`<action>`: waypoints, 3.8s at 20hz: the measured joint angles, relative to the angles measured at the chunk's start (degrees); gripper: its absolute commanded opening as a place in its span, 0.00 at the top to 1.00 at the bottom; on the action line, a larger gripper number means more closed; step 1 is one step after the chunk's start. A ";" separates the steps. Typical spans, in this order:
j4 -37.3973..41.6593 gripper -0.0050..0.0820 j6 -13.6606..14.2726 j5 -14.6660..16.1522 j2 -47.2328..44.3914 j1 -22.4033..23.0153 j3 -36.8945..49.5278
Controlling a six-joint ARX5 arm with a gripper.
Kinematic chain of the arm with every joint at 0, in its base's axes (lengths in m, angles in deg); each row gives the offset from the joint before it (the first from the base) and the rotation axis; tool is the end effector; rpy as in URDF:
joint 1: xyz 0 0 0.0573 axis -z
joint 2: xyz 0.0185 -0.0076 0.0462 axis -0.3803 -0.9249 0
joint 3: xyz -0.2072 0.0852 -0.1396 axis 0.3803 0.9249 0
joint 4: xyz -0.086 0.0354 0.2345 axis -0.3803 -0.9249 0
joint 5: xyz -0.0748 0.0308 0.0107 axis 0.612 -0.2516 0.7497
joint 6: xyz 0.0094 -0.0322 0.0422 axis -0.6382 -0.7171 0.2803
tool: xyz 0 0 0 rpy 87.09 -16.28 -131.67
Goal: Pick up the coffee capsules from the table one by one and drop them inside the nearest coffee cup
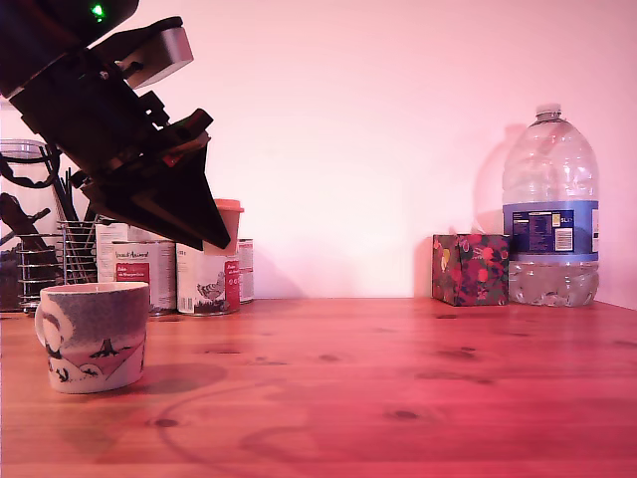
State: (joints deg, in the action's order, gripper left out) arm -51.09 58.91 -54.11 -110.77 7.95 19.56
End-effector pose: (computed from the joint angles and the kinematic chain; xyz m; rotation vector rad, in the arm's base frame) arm 0.2376 -0.1451 0.2162 0.2031 0.7251 -0.7143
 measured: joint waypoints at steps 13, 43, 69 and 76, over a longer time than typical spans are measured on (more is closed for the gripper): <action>-6.19 0.69 -1.68 -1.84 17.31 -7.93 8.31; -2.03 0.69 -5.97 -5.20 5.53 -14.71 4.66; -24.33 0.62 -5.99 -5.22 -6.75 -14.78 -12.11; -22.45 0.13 -5.95 -6.32 -6.75 -15.10 -12.11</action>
State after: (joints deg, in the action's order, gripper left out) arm -73.54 52.97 -60.43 -117.52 -7.15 7.45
